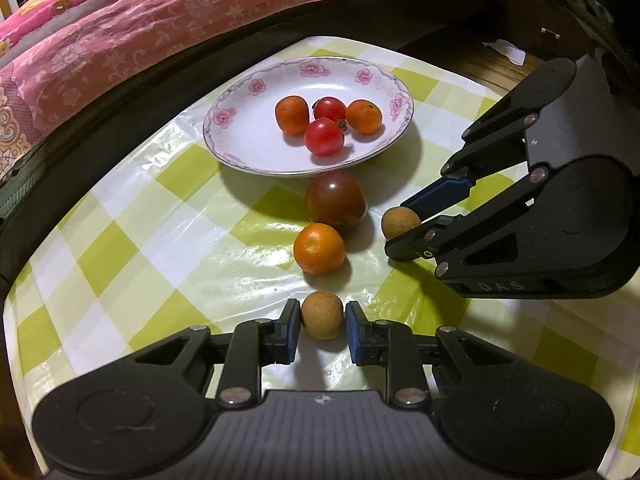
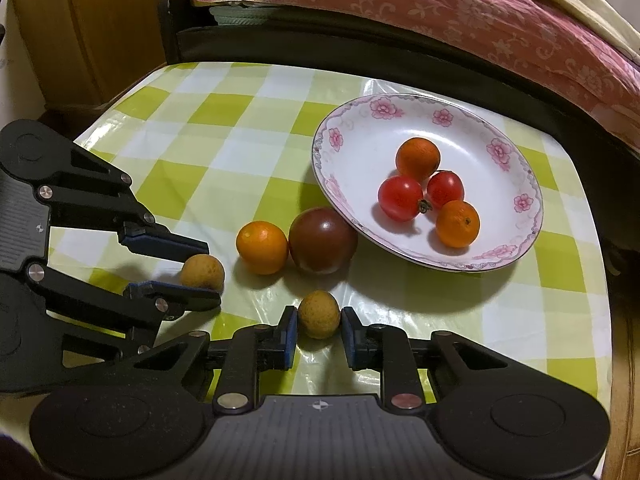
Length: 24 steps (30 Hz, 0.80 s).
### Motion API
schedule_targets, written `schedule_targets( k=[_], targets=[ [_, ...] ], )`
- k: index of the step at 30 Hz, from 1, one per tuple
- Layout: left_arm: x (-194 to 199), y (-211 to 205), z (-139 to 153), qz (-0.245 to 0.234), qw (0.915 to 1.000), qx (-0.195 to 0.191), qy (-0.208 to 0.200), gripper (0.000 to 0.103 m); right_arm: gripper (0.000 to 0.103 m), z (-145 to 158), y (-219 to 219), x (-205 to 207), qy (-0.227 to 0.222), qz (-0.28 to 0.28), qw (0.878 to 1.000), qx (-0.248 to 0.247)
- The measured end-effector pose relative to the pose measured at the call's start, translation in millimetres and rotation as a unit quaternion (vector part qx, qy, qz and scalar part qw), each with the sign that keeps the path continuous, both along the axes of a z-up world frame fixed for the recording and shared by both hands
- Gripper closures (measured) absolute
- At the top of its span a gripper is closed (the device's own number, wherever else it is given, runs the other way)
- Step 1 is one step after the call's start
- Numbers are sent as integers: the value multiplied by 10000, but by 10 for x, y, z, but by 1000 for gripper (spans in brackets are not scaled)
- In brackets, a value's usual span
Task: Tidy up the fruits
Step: 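Lift the brown fruits in both tools toward the plate, then carry both brown fruits over the white plate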
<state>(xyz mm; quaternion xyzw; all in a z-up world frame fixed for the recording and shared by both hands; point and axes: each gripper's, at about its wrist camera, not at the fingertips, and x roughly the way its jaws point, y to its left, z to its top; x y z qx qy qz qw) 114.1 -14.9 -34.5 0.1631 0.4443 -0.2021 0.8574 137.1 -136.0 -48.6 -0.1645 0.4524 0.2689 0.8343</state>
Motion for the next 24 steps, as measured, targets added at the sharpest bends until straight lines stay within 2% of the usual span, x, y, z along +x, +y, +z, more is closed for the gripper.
schedule_targets(
  k=[24],
  targets=[
    [111,-54,205,70,9994,-105,-309,71,84,230,-36,-45,-190,-78,9993,318]
  ],
)
